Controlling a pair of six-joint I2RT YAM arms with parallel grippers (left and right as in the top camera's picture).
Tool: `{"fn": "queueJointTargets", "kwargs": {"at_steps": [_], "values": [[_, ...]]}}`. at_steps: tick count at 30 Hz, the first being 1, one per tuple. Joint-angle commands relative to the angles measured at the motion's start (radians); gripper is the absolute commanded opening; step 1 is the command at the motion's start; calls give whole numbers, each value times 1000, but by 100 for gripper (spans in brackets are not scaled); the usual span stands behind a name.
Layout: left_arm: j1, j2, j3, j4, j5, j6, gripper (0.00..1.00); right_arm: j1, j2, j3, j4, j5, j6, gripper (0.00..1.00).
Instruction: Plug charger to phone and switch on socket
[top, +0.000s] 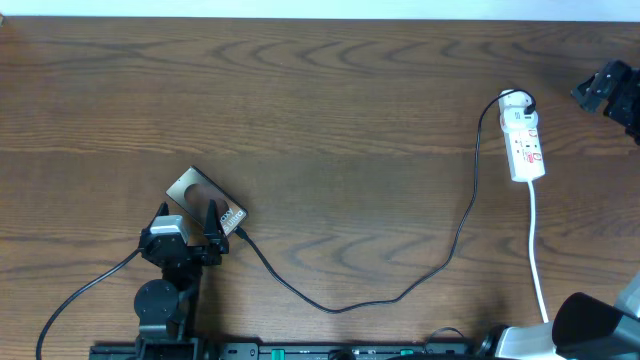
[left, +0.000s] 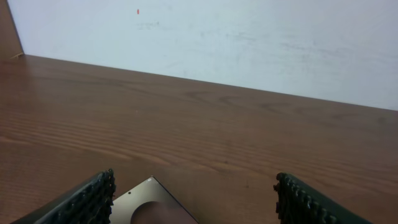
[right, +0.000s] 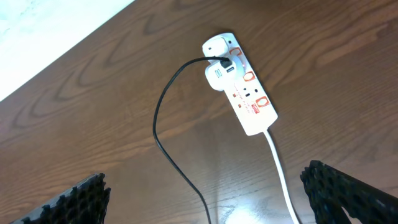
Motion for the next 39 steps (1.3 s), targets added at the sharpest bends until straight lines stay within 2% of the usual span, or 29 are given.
{"fn": "queueJointTargets", "kwargs": {"at_steps": [1,32,36,38,39], "values": [[5,-5,-8,-50,-16,12,81,6,-14,3,-2,1,8,99],[5,-5,-8,-49,-16,12,81,11,-14,-8,5,13,8,99],[5,-5,-8,-49,-16,12,81,65,-52,-125,189,12,9,99],[5,-5,-8,-49,-16,12,81,110,-99,-230,323,14,8,99],[5,-5,-8,-49,-16,12,81,164,-159,-357,463,33,7,99]]}}
